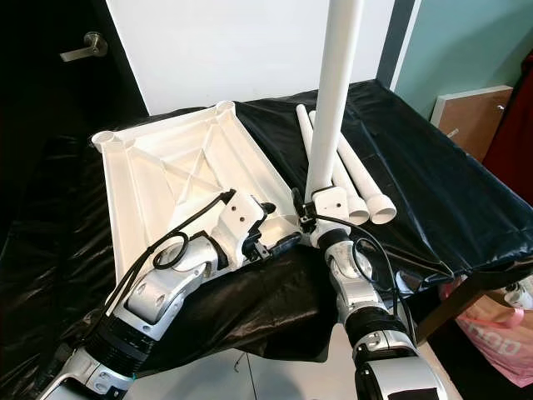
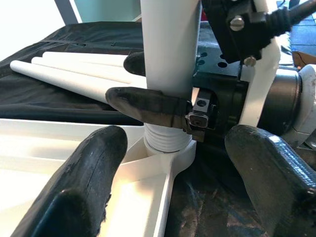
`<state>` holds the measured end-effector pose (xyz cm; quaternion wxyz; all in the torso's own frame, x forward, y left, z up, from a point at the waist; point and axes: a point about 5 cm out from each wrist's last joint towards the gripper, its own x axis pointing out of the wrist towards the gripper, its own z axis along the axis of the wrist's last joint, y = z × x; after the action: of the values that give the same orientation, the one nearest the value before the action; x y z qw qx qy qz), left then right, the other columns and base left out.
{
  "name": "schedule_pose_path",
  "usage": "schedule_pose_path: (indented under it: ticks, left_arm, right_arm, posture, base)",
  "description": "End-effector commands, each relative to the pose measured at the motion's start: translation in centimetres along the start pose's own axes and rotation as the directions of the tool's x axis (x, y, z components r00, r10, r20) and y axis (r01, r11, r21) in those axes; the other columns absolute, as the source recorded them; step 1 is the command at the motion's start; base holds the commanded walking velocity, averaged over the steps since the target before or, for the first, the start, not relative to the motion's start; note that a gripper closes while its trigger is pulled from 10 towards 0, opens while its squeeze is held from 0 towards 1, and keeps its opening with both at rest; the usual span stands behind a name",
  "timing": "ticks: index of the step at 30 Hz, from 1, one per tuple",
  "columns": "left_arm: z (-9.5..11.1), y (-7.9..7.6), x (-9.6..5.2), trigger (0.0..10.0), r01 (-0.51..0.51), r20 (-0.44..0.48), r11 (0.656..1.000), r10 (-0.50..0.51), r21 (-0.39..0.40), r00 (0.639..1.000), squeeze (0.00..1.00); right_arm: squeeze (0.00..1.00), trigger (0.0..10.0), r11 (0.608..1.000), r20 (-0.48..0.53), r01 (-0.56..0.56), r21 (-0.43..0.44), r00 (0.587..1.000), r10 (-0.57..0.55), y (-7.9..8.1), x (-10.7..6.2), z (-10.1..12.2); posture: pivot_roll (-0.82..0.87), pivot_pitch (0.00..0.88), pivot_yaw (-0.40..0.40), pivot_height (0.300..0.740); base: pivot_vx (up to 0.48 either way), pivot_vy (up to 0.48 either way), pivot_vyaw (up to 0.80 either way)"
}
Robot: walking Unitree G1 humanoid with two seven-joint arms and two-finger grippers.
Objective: Building children table
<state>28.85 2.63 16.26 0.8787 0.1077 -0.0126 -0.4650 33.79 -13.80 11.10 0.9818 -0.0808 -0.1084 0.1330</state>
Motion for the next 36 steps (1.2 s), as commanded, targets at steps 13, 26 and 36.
schedule_pose_path:
  ticks: [13,26,36]
  left_arm:
    - [0.3,-0.2,0.2,10.0,0.050,0.002,0.999,-0.050,0.003,0.999,0.00]
    - [0.4,-0.3,0.1,10.0,0.052,0.008,0.999,-0.052,0.003,0.999,0.00]
    - [0.5,-0.3,0.1,10.0,0.058,0.010,0.998,-0.058,0.006,0.998,0.00]
  right_arm:
    - [0.00,10.0,0.990,-0.305,0.036,0.139,0.952,0.008,0.7,-1.2,-4.1]
    - [0.00,10.0,0.964,-0.351,0.126,0.233,0.936,-0.037,0.5,-1.4,-4.7]
    - [0.00,10.0,0.954,-0.354,0.173,0.244,0.932,-0.079,0.4,-1.6,-4.7]
  posture:
    - [-0.20,0.008,0.052,0.740]
    - [-0.20,0.000,0.050,0.740]
    - [-0.20,0.000,0.052,0.740]
  base:
    - [0.000,0.000,0.00]
    - [0.000,0.000,0.00]
    - [0.000,0.000,0.00]
